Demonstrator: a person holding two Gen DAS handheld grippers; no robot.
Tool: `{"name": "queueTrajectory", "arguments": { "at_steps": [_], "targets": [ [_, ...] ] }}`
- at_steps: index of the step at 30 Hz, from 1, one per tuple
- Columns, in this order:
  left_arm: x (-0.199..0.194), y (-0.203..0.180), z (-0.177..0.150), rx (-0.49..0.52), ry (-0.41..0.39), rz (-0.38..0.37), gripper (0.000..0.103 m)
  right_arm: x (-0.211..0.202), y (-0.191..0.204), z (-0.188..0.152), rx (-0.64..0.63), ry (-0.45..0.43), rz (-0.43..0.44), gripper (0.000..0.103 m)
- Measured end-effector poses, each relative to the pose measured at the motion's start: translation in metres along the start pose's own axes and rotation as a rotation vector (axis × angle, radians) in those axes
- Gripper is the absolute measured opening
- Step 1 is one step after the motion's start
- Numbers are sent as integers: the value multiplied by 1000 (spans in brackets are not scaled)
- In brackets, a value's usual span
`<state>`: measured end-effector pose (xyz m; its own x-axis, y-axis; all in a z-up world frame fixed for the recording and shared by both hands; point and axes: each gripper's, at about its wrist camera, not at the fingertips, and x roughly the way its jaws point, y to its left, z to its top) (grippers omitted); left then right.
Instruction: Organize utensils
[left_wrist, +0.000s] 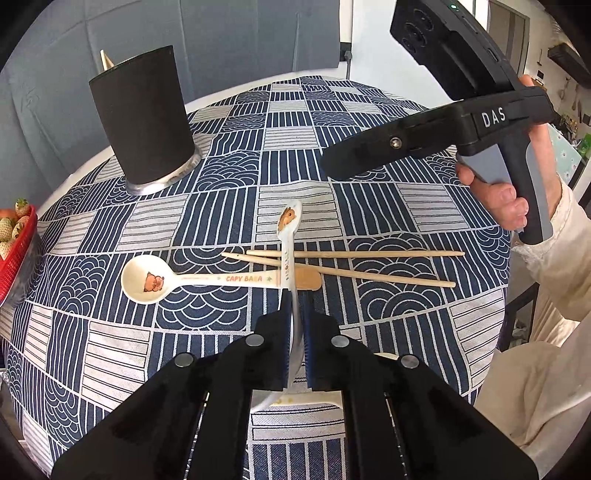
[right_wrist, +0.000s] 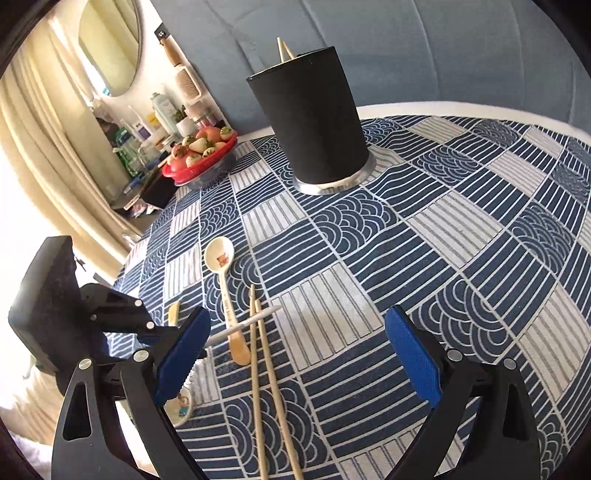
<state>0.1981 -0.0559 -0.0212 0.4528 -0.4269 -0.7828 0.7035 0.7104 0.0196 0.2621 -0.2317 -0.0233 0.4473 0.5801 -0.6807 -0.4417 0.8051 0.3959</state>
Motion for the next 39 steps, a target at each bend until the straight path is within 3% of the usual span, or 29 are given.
{"name": "queueTrajectory", "arguments": {
  "at_steps": [6,8,9,10,11,13,14,26,39],
  "targets": [
    [0,-3,2,25,-16,5,6,16,-6,9,198,76,121,91],
    [0,-5,3,33,-22,3,6,21,-4,11,215,100,111,86],
    [-1,-6,4,39,-25,3,6,24,-3,11,223,116,105,69],
    [-1,-7,5,46,-30,7,6,29,-2,12,234,144,108,59],
    [-1,-9,6,52,-31,7,6,34,-2,12,253,172,116,55],
    [0,-10,7,64,-36,15,6,41,-4,11,293,201,141,23],
    [0,-11,8,71,-39,24,6,43,-5,11,306,206,130,15],
    [-2,-1,14,72,-76,3,6,38,-10,19,353,185,150,12],
    [-32,11,44,106,-171,37,6,1,16,67,270,117,100,10]
  ]
}}
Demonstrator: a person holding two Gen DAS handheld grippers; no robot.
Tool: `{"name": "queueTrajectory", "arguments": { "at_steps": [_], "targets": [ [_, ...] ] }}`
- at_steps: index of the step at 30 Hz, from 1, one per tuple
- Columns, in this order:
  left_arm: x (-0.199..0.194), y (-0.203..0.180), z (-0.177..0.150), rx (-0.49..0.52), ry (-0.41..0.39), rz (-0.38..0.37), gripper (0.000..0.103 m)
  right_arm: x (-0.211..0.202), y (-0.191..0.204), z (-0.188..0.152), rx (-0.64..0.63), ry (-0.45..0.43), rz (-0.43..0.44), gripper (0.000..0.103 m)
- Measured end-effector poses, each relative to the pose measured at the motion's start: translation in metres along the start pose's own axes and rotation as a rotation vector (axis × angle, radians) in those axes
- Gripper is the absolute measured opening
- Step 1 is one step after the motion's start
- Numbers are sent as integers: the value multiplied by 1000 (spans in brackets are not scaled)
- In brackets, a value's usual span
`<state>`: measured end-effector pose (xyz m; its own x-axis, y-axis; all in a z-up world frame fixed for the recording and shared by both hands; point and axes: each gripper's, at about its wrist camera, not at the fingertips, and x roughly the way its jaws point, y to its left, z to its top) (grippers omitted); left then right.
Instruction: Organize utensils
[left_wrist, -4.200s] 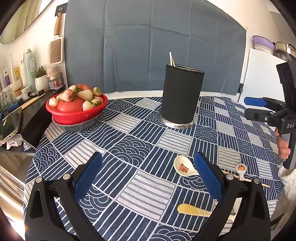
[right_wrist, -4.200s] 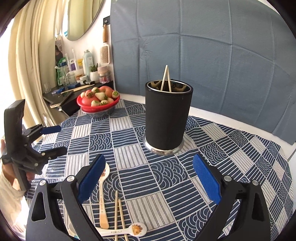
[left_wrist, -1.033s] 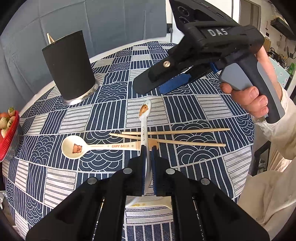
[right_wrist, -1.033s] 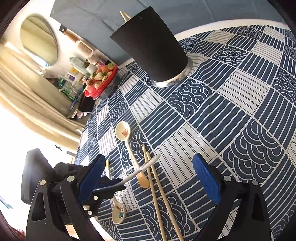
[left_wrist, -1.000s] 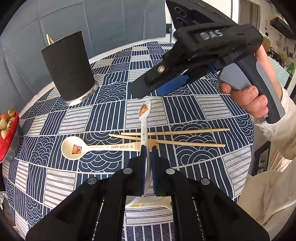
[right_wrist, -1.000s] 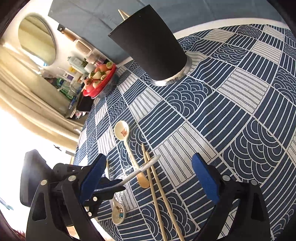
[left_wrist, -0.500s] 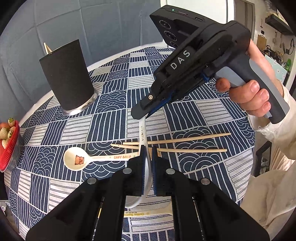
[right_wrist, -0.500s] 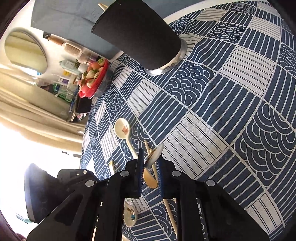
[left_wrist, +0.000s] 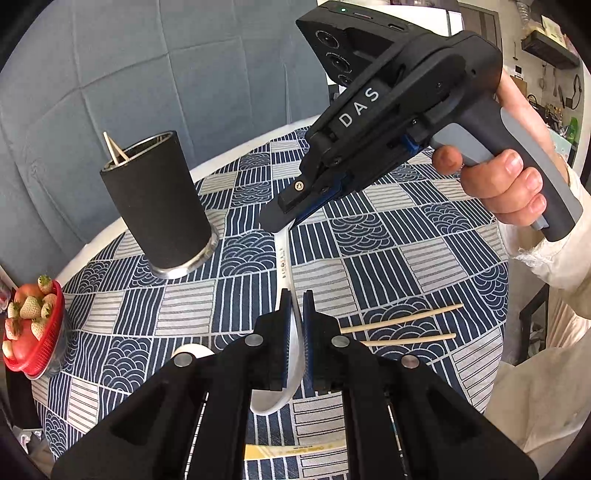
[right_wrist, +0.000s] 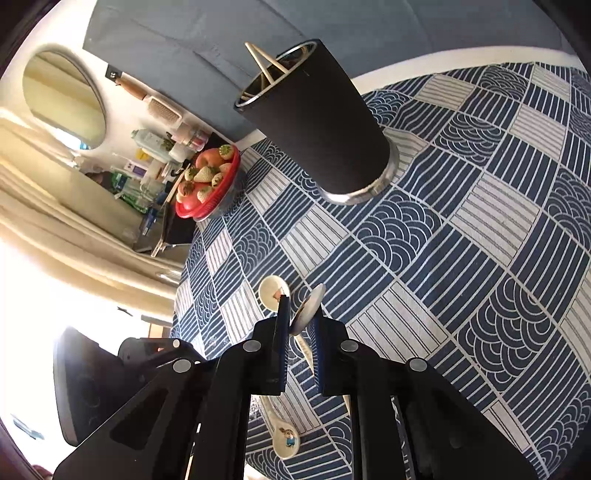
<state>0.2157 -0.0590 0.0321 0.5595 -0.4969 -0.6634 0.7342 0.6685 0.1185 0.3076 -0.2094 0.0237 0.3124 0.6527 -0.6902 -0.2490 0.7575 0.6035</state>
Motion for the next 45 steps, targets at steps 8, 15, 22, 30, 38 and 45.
{"name": "queueTrajectory", "arguments": {
  "at_steps": [8,15,22,30,38,45],
  "targets": [
    [-22,23,27,14,-75,35,6,-27,36,29,-42,-66,-11,9],
    [-42,47,48,12,-134,73,6,-44,68,54,-67,-138,10,8],
    [-52,64,70,26,-182,125,6,-60,92,78,-100,-191,10,7],
    [-47,85,95,29,-213,156,6,-70,109,108,-126,-243,-14,6],
    [-29,105,120,17,-249,134,6,-78,107,136,-132,-295,-43,5],
    [-7,122,143,20,-278,102,6,-85,97,167,-125,-329,-83,5]
  ]
}}
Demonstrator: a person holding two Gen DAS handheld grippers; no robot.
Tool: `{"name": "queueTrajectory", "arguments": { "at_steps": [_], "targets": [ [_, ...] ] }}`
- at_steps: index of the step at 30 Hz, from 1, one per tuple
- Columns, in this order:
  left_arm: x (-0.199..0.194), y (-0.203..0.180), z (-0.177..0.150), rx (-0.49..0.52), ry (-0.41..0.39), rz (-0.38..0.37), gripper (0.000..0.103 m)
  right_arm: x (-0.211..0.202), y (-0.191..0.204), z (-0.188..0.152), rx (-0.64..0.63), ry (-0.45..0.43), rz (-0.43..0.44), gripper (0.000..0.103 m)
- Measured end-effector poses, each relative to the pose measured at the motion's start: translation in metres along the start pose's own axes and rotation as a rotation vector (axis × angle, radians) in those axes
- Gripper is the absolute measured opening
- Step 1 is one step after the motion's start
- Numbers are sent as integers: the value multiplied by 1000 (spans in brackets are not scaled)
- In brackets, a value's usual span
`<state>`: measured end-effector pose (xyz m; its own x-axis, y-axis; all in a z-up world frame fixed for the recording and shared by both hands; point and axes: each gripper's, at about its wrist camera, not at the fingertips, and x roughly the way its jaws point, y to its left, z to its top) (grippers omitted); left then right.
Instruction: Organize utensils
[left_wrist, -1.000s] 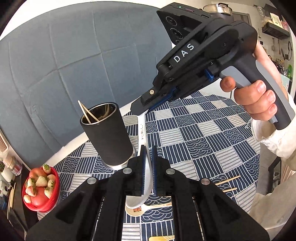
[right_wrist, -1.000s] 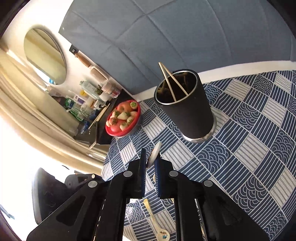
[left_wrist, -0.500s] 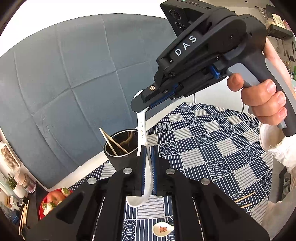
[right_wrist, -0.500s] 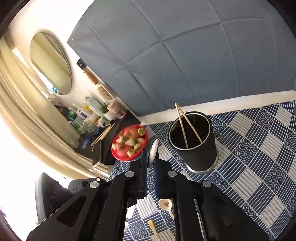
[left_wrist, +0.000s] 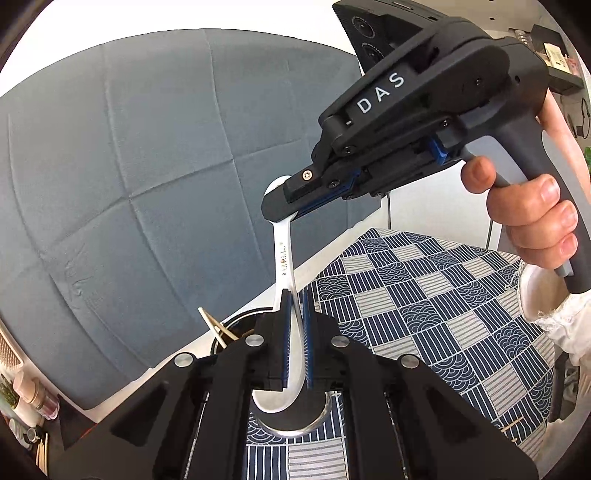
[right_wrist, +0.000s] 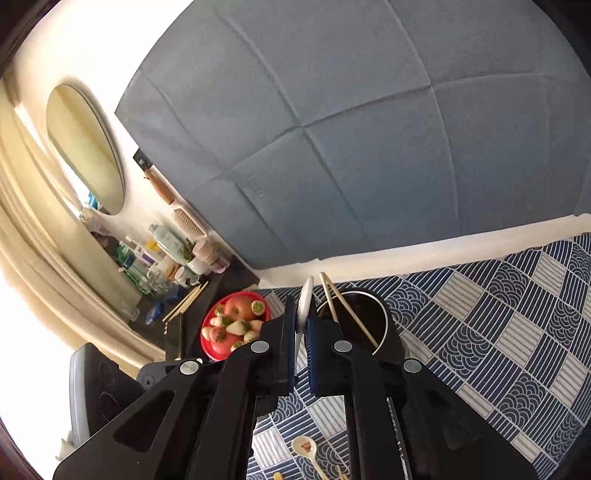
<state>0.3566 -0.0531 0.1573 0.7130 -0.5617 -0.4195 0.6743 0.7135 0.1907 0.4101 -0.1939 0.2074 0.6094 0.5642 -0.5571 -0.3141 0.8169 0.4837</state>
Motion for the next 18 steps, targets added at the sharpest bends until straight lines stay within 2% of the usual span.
{"name": "queueTrajectory", "arguments": {
  "at_steps": [6,18],
  "targets": [
    [24,17,5,-42,-22,-35,6,9,-10,20,-17,-16,-33,5],
    [75,44,-12,-146,-33,-68,5,49,-31,38,-33,-2,-101,5]
  ]
}}
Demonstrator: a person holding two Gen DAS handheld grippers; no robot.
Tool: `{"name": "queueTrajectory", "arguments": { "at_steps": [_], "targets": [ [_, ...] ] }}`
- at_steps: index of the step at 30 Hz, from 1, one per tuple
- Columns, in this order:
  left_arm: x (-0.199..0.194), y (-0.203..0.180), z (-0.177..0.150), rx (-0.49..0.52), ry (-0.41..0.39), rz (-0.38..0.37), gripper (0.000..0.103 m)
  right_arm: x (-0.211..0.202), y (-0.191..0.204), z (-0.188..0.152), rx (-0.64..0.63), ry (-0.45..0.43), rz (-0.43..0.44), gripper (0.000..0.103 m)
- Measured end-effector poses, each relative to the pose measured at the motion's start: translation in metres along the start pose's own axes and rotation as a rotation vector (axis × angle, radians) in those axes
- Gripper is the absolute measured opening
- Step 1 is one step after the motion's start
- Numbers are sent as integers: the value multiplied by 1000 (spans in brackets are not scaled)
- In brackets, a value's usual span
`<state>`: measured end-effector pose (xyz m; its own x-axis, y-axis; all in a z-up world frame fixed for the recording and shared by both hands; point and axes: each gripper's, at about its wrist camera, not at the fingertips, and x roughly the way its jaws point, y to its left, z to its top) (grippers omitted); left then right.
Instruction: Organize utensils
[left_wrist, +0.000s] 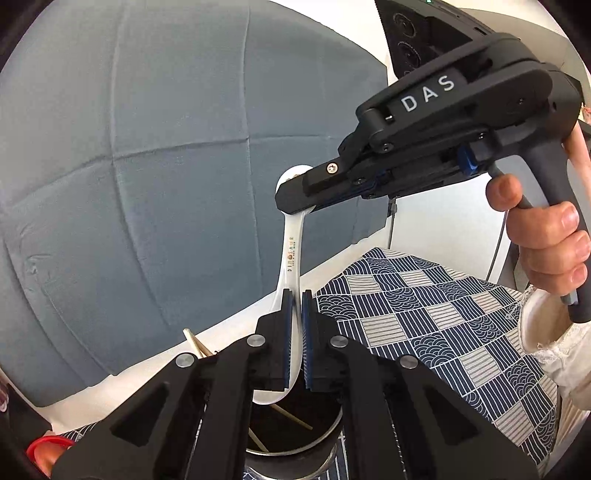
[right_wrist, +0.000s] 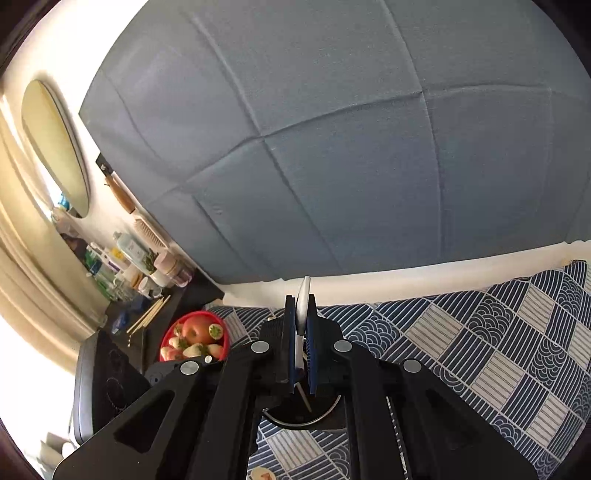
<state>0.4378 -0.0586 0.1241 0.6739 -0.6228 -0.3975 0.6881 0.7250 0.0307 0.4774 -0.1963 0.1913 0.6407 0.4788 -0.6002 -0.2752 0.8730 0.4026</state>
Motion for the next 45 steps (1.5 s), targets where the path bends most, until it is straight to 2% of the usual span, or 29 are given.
{"name": "queueTrajectory", "arguments": {
  "at_steps": [12,16,21,25,33,34,36,37,38,39,40,41,42,45],
  "targets": [
    [21,14,-23,-57,78,-30,5,35,4,-16,-65,39,-62,5],
    [22,7,-28,-21,130,-3,6,42,9,-27,-99,52,-84,5],
    [28,8,-36,-25,192,-9,6,51,14,-40,-132,78,-111,5],
    [28,14,-37,-60,208,-38,5,57,16,-49,-151,99,-126,5],
    [25,14,-36,-70,230,-21,6,69,10,-59,-149,149,-122,5],
    [23,13,-36,-70,228,-15,8,68,10,-60,-150,144,-121,9],
    [16,9,-36,-54,214,2,27,61,13,-61,-169,109,-141,11],
    [12,8,-36,-47,207,17,50,56,15,-61,-185,91,-153,23],
    [8,7,-35,-41,195,29,60,51,17,-60,-194,72,-153,33],
    [3,6,-34,-38,179,34,63,46,18,-60,-198,53,-149,56],
    [-1,5,-34,-41,170,32,68,40,19,-59,-206,28,-148,64],
    [-5,5,-33,-44,164,40,80,35,22,-59,-223,6,-157,65],
    [-9,4,-33,-42,153,54,83,30,25,-59,-241,-11,-170,68],
    [-20,3,-32,-50,135,85,92,17,31,-62,-271,-65,-172,88]
  ]
}}
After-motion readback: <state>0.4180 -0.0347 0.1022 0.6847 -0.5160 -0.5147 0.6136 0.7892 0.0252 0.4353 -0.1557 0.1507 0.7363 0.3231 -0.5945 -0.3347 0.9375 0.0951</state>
